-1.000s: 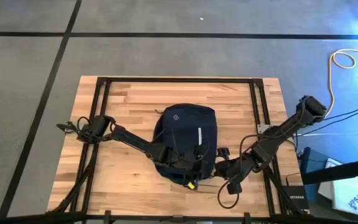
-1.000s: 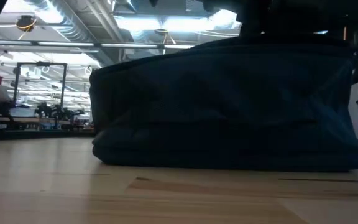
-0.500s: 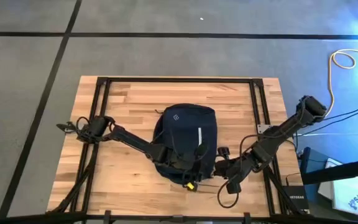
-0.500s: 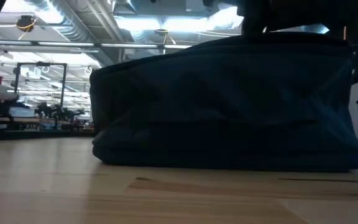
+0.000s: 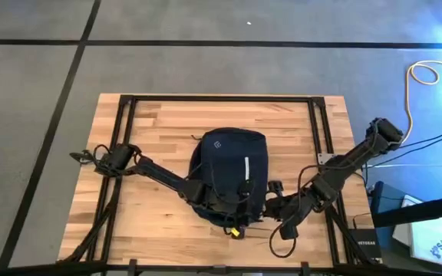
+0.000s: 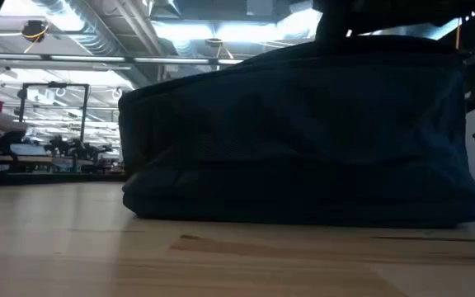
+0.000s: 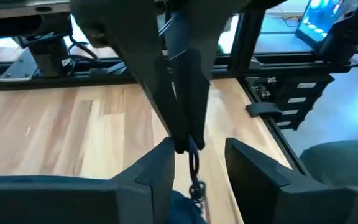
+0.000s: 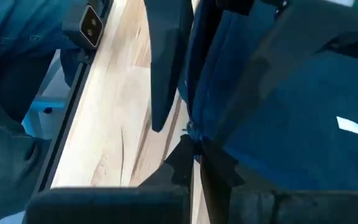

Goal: Unpack backpack
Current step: Close the blue backpack

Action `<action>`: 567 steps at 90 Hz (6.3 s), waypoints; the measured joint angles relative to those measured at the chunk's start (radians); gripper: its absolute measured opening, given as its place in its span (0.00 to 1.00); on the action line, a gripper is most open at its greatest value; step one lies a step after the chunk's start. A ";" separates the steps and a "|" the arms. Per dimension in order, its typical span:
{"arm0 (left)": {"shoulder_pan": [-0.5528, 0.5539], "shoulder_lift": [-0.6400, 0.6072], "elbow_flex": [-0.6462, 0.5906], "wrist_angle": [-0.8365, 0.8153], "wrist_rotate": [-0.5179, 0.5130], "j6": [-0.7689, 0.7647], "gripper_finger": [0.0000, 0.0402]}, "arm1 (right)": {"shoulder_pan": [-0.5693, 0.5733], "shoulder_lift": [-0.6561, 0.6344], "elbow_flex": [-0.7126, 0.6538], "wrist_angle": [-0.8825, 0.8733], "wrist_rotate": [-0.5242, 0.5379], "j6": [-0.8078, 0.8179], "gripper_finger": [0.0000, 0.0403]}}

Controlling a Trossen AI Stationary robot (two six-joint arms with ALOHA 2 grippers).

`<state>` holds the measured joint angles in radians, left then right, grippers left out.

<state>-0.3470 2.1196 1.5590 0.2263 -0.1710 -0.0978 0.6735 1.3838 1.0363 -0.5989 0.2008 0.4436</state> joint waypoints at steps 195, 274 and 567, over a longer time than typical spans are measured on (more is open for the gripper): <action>0.001 -0.001 0.001 -0.008 0.011 0.019 0.00 | 0.000 0.000 0.000 -0.003 -0.001 -0.004 0.01; -0.037 -0.001 0.001 -0.091 0.028 0.077 0.15 | 0.067 0.063 0.050 -0.176 0.090 0.165 0.46; -0.079 0.247 0.036 0.417 -0.524 1.947 0.59 | 0.206 0.335 -0.037 -0.461 0.418 0.730 0.30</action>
<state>-0.4257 2.3666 1.5949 0.6434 -0.6946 1.8491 0.8799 1.7191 0.9992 -1.0599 0.6188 1.1736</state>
